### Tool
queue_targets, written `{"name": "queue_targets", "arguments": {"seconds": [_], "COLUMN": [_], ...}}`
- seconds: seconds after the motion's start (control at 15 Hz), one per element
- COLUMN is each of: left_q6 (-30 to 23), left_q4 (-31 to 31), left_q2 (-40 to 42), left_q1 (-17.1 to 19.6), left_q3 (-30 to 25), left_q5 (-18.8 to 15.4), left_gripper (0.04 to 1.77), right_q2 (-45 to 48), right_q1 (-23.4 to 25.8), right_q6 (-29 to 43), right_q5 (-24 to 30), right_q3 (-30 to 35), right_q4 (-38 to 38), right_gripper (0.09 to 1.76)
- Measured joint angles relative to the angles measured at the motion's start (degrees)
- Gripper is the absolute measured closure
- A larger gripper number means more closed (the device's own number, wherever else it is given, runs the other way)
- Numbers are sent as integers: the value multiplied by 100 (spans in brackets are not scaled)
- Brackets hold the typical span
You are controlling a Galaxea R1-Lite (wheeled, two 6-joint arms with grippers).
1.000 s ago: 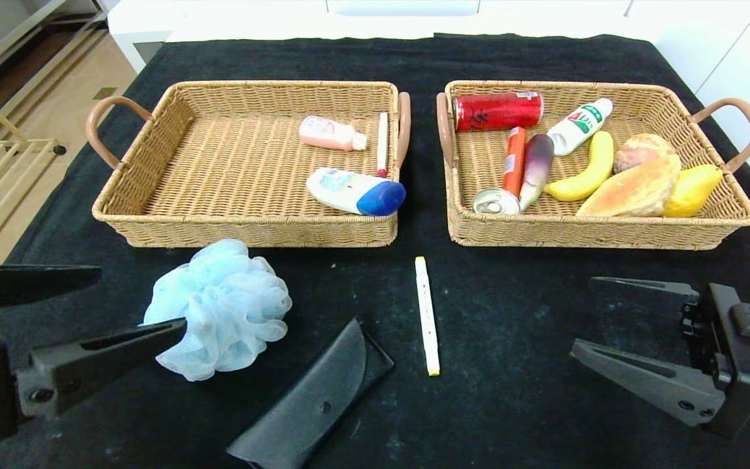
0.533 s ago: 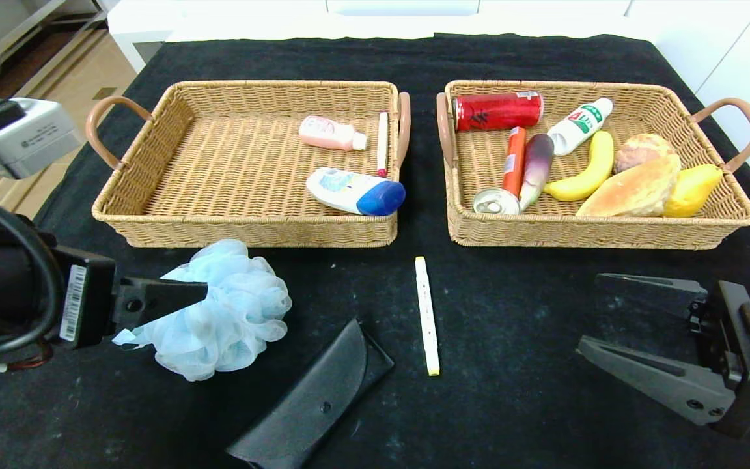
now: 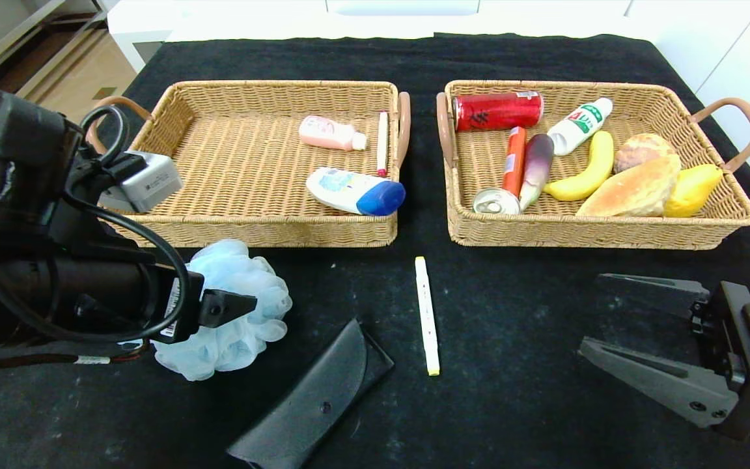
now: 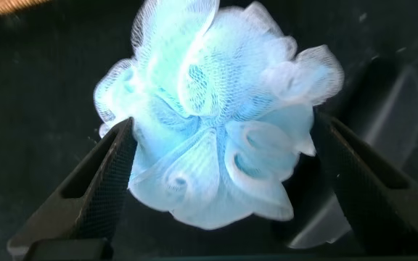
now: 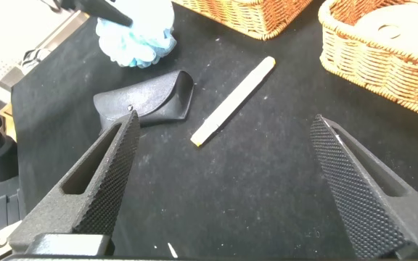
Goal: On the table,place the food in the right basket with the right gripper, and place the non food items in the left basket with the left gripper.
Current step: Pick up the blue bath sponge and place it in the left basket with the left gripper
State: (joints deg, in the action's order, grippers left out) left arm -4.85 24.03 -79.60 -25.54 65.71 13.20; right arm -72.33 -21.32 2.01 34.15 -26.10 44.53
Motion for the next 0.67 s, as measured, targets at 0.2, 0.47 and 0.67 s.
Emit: {"name": "queue_targets", "arguments": {"seconds": [0.2, 0.47, 0.67], "left_q6": [0, -5, -2], "left_q4": [-44, -273, -391], "left_q2": [-173, -325, -441], "left_q1": [46, 82, 143], "left_q3": [-160, -317, -480], "left_q5": [2, 7, -4], "left_gripper": [9, 9, 9], "right_q2": [-7, -13, -16], "right_q1": [-1, -1, -1], "right_q6": [-1, -1, 0], "right_q5": [0, 0, 0], "right_q3": [13, 13, 15], "right_q4": [-7, -10, -13], "right_gripper": [14, 14, 14]}}
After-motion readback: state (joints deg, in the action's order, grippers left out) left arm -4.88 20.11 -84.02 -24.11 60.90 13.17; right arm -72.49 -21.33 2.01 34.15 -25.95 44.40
